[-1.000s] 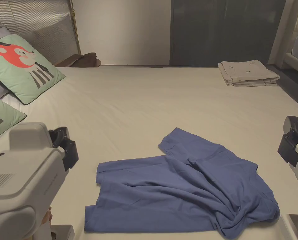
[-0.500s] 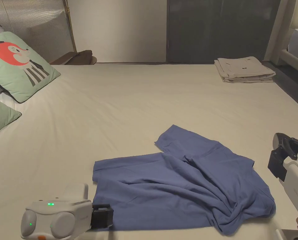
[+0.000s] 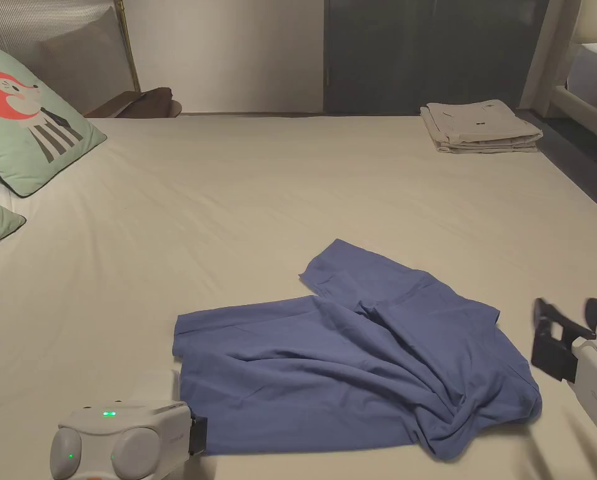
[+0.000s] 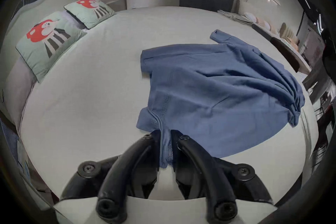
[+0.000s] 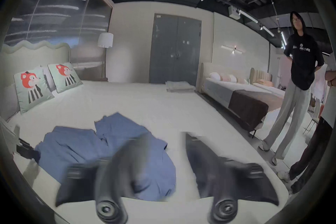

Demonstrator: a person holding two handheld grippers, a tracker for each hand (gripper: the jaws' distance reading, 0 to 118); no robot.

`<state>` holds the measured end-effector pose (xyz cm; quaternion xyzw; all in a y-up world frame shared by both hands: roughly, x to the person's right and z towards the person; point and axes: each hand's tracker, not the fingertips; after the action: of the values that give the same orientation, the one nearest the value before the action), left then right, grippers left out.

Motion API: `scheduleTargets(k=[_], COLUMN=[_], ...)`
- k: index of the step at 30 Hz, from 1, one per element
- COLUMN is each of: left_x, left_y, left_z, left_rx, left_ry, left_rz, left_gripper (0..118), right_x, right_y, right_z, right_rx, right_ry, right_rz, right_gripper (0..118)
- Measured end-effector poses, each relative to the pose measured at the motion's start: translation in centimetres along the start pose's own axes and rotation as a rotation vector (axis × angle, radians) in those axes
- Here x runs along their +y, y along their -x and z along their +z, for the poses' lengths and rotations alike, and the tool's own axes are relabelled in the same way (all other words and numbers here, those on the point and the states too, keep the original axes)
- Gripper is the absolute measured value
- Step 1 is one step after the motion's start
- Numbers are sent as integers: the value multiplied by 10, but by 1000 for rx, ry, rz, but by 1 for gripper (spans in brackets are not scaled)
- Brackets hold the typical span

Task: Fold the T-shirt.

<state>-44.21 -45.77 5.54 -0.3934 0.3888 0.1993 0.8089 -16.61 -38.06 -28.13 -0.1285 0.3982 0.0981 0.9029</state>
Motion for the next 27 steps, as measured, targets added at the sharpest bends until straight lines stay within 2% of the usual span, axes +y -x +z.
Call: scheduleTargets(k=[1,3,4,8,12,15,18,21,23,25,27], left_x=[1,2,2,3,2,2,1,2,3,5,11], left_y=[0,0,0,1,-1,-2,-3,-2,-2,0,5], left_z=[3,9,12,19,20,18,18,18,20,26,37], left_rx=[-6,-17,-19,-20,-18,-19,-19,-24,-32,-43,-52], left_ry=[-4,-16,-23,-35,-36,-32,-32,-35,-40,-53,-83], left_rz=[-1,5,4,3,-1,6,10,23,30,38,53], left_gripper=[8,8,8,8,8,8,8,8,8,8,8], right_x=[-3,-13,-18,-43,-73,-77,-72,-68,-66,-64,-56], right_y=[-5,-14,-17,-26,-28,-20,-19,-20,-18,-24,-33], right_z=[-11,-24,-31,-58,-88,-95,-97,-93,-87,-79,-70], right_rx=[8,9,-21,-55,-29,20,89,190,145,153,150], right_ry=[71,137,168,342,489,544,556,570,540,516,456], right_rz=[6,21,55,80,89,76,5,-84,-4,-32,-109], right_gripper=[115,115,115,115,113,98,73,19,10,8,8])
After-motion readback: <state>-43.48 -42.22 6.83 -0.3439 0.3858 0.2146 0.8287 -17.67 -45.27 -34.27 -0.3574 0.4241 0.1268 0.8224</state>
